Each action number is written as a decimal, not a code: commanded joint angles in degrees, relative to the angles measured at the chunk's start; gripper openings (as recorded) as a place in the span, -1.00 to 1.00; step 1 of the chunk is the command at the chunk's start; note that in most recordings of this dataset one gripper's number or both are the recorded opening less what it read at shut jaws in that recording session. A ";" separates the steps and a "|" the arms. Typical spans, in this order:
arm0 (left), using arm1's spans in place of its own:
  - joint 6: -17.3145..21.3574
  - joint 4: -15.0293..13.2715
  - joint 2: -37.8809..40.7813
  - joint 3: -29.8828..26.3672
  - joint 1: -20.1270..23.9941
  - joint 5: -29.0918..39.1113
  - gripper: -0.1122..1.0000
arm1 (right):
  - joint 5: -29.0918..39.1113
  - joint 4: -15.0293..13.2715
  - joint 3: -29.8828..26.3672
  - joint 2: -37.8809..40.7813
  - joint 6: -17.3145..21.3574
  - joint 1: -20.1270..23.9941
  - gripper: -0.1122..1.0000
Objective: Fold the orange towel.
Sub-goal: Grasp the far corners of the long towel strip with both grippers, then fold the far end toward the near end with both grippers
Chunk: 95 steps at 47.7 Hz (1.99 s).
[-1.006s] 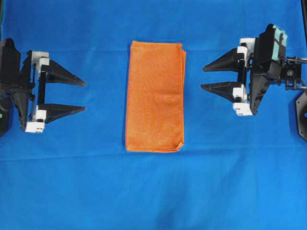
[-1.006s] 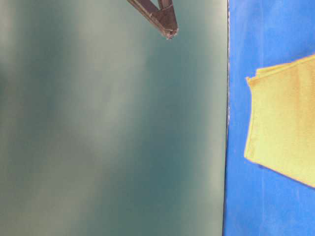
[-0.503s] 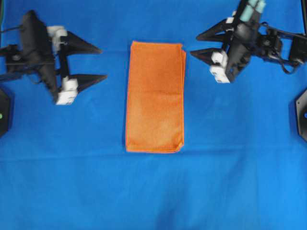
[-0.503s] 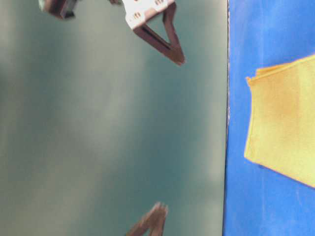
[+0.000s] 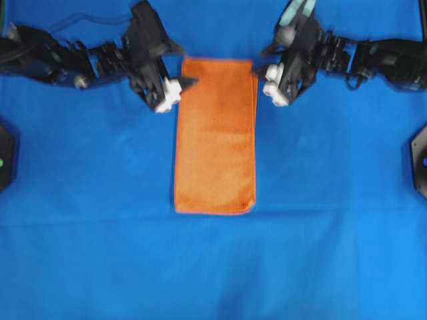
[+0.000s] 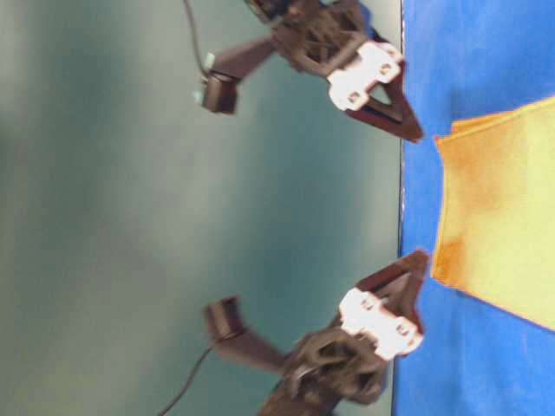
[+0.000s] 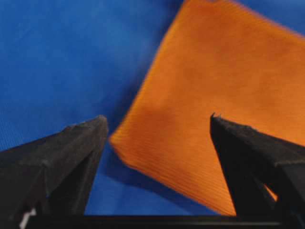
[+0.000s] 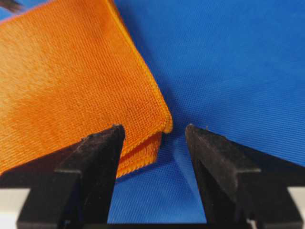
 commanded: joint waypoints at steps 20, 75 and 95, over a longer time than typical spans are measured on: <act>0.18 0.18 4.04 -2.72 1.85 -0.44 0.21 | -1.23 0.00 -2.72 4.92 0.00 -0.26 -0.02; 11.60 0.26 0.18 -6.24 5.89 3.96 -0.77 | -1.23 -0.26 -5.36 1.85 -0.26 -4.57 -0.77; 11.78 0.26 -5.36 -4.66 3.96 7.29 -0.77 | 0.18 0.00 -3.43 -2.64 0.35 -2.64 -0.77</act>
